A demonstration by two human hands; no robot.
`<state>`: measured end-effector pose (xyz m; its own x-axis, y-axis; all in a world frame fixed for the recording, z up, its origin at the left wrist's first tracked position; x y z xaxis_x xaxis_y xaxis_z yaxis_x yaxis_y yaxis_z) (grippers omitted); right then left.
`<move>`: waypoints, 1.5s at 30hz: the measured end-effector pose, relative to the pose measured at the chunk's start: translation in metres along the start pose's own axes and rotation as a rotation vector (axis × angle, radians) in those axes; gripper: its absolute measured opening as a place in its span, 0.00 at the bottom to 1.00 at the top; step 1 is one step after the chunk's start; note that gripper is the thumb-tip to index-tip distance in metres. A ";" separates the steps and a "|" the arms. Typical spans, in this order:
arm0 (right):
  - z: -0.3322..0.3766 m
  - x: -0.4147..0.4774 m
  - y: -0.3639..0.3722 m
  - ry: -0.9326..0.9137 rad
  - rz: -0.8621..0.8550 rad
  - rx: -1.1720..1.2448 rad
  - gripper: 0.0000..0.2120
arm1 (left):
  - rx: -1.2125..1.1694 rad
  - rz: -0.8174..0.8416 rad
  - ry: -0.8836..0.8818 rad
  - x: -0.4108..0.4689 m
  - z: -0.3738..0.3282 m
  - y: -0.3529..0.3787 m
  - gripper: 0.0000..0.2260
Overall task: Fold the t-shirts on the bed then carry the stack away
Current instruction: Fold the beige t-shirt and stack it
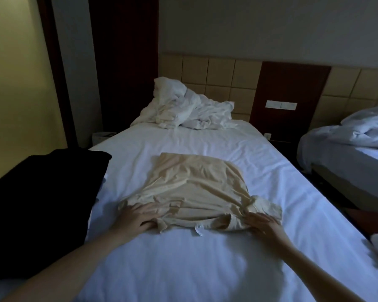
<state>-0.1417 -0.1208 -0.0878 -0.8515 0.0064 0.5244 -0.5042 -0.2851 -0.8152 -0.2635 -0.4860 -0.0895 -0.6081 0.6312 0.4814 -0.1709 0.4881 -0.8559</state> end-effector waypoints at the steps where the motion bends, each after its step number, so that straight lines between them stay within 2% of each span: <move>1: 0.007 0.002 -0.004 -0.035 -0.068 0.016 0.18 | 0.027 -0.058 0.034 -0.001 -0.005 -0.006 0.15; 3: 0.029 0.003 -0.021 -0.039 -0.181 0.085 0.12 | 0.000 -0.135 0.053 -0.002 -0.010 -0.016 0.12; 5: 0.033 0.000 -0.038 0.091 -0.226 0.174 0.08 | -0.124 -0.165 -0.013 -0.005 -0.015 -0.025 0.11; 8: 0.032 -0.011 -0.061 0.137 -0.185 0.206 0.15 | -0.285 -0.160 -0.143 -0.013 -0.022 -0.044 0.09; 10: 0.029 -0.023 -0.066 0.184 -0.082 0.269 0.14 | -0.286 -0.141 -0.145 -0.022 -0.034 -0.057 0.10; 13: 0.042 -0.057 -0.066 0.318 0.186 0.350 0.03 | -0.200 -0.070 -0.142 -0.040 -0.050 -0.065 0.20; 15: 0.045 -0.089 -0.063 0.428 0.379 0.399 0.11 | -0.175 0.066 -0.170 -0.057 -0.064 -0.064 0.17; 16: 0.046 -0.101 -0.067 0.449 0.410 0.413 0.13 | -0.199 0.105 -0.174 -0.066 -0.069 -0.063 0.14; 18: 0.054 -0.117 -0.077 0.453 0.371 0.462 0.10 | -0.244 0.115 -0.197 -0.081 -0.077 -0.065 0.09; 22: 0.073 -0.133 -0.101 0.455 0.126 0.607 0.03 | -0.277 -0.049 -0.204 -0.109 -0.082 -0.080 0.08; 25: 0.088 -0.144 -0.112 0.445 0.158 0.617 0.04 | -0.289 -0.076 -0.239 -0.124 -0.085 -0.087 0.08; 27: 0.092 -0.153 -0.110 0.414 0.316 0.500 0.05 | -0.269 0.026 -0.206 -0.131 -0.095 -0.086 0.08; 29: 0.095 -0.164 -0.105 0.355 0.461 0.341 0.08 | -0.230 0.213 -0.151 -0.139 -0.107 -0.078 0.09; 30: 0.097 -0.168 -0.103 0.349 0.487 0.298 0.08 | -0.214 0.278 -0.131 -0.142 -0.111 -0.076 0.09; 32: 0.107 -0.170 -0.107 0.364 0.456 0.321 0.05 | -0.227 0.284 -0.139 -0.143 -0.114 -0.081 0.16; 35: 0.117 -0.165 -0.116 0.400 0.379 0.541 0.12 | -0.346 0.227 -0.200 -0.139 -0.111 -0.096 0.32; 36: 0.118 -0.165 -0.118 0.408 0.405 0.592 0.13 | -0.370 0.266 -0.225 -0.139 -0.111 -0.098 0.33; 39: 0.121 -0.173 -0.108 0.409 0.675 0.601 0.16 | -0.333 0.501 -0.276 -0.144 -0.115 -0.089 0.16; 41: 0.119 -0.174 -0.100 0.369 0.768 0.554 0.22 | -0.312 0.585 -0.295 -0.146 -0.114 -0.080 0.17; 42: 0.115 -0.169 -0.097 0.360 0.750 0.537 0.25 | -0.323 0.559 -0.311 -0.143 -0.110 -0.079 0.16; 45: 0.101 -0.144 -0.099 0.421 0.509 0.580 0.33 | -0.353 0.292 -0.331 -0.120 -0.091 -0.085 0.12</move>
<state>0.0452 -0.1899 -0.0573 -0.9932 0.0659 -0.0962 0.0068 -0.7908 -0.6120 -0.1058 -0.5481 -0.0575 -0.8120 0.5749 0.1004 0.2759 0.5298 -0.8020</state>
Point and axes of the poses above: each hand's wrist, its own x-axis towards the middle knuckle, its own y-axis out of the palm, z = x × y, the point moved 7 cm from there along x, towards the middle knuckle, and after that the axes turned 11 degrees about -z, right-handed, at the moved point
